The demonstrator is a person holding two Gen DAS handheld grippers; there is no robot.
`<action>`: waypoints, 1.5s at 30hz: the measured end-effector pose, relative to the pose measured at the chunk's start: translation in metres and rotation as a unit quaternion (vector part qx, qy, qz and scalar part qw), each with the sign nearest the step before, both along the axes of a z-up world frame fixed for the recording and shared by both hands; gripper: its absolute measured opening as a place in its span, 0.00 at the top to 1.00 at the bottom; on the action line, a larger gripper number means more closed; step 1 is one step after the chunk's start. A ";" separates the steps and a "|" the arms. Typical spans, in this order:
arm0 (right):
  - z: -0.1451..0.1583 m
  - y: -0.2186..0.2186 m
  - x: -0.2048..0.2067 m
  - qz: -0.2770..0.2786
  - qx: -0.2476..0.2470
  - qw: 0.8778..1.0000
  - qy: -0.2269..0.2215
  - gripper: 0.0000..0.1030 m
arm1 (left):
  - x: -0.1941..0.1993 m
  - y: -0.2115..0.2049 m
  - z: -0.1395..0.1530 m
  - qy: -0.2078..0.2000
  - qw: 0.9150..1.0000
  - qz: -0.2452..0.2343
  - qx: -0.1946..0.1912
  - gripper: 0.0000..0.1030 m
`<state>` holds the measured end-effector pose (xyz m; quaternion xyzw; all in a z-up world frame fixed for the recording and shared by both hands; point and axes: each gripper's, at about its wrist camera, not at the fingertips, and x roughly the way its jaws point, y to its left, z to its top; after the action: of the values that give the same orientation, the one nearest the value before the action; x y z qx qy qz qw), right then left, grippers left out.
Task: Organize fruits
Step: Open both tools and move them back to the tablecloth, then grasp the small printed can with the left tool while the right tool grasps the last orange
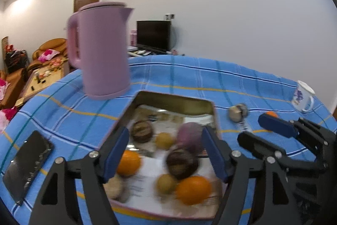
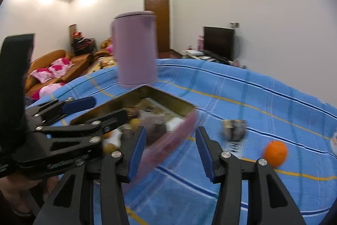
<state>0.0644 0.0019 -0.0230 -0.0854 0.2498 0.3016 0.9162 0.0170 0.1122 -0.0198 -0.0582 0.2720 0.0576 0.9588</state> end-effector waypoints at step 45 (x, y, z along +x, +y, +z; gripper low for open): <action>-0.031 -0.158 0.109 -0.277 0.022 0.953 0.120 0.52 | 0.144 -0.144 -0.030 0.108 0.990 -0.087 0.030 0.30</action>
<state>0.1738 -0.1564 -0.0538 0.0443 0.3651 0.0494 0.9286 0.1612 -0.0320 -0.0499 0.0014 0.3757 -0.0123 0.9267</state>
